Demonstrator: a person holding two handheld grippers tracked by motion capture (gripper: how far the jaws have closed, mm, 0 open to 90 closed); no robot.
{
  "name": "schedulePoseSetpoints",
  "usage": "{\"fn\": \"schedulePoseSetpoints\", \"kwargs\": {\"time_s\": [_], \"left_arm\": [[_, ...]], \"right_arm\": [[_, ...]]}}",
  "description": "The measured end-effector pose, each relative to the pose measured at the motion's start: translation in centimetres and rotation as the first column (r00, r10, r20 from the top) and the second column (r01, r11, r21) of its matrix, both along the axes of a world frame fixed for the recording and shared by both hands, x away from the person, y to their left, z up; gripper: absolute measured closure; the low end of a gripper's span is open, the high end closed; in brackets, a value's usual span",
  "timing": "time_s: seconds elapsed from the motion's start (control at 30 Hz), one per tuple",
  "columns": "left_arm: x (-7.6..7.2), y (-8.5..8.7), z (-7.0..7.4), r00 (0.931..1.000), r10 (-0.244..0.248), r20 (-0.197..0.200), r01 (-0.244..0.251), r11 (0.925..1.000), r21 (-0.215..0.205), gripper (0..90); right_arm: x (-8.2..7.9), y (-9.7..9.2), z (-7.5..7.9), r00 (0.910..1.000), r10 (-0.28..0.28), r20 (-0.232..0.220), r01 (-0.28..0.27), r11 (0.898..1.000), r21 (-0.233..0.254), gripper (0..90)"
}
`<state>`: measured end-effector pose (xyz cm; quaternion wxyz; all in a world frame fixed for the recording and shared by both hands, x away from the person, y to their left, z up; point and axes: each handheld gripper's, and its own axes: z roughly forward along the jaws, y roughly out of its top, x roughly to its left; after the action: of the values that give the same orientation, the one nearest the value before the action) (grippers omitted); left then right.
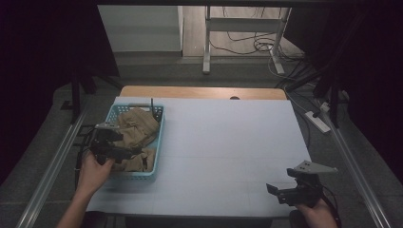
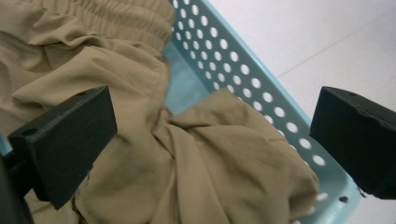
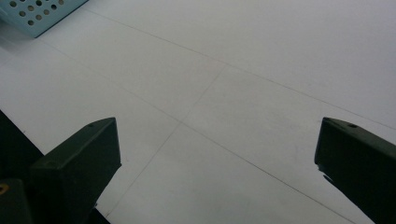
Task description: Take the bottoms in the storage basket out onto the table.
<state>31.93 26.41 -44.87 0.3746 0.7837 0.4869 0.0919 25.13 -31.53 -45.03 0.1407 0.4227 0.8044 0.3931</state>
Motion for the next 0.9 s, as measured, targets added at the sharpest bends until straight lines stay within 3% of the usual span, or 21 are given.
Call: {"fn": "schedulePoseSetpoints", "kwargs": {"time_s": [0.13, 0.3, 0.37, 0.57, 0.7, 0.9], "left_arm": [[0.6, 0.2, -0.2, 0.9998, 0.017, -0.011, -0.017, 0.9995, 0.026, 0.0], [1.8, 0.6, -0.5, 0.9973, 0.038, -0.063, -0.036, 0.9987, 0.036, 0.0], [2.7, 0.6, -1.0, 0.9942, 0.053, -0.094, -0.048, 0.9969, 0.062, 0.0], [3.8, 0.7, -1.6, 0.9926, 0.068, -0.1, -0.056, 0.9914, 0.118, 0.0], [4.9, 0.7, -2.5, 0.9861, 0.085, -0.143, -0.065, 0.9881, 0.14, 0.0], [6.1, 0.7, -4.4, 0.9698, 0.085, -0.228, -0.048, 0.9851, 0.165, 0.0]], "right_arm": [[0.0, 0.0, 0.0, 1.0, 0.002, -0.001, -0.002, 1.0, -0.001, 0.2], [0.0, 0.1, 0.0, 1.0, 0.005, -0.001, -0.005, 1.0, -0.009, 0.2], [0.0, 0.1, 0.0, 1.0, 0.006, -0.001, -0.006, 1.0, -0.011, 0.2], [0.0, 0.1, 0.0, 1.0, 0.007, -0.003, -0.007, 1.0, -0.009, 0.3], [0.0, 0.1, 0.0, 1.0, 0.009, -0.004, -0.009, 1.0, -0.01, 0.3], [0.0, 0.1, 0.0, 0.9999, 0.009, -0.006, -0.009, 1.0, -0.012, 0.3]]}}
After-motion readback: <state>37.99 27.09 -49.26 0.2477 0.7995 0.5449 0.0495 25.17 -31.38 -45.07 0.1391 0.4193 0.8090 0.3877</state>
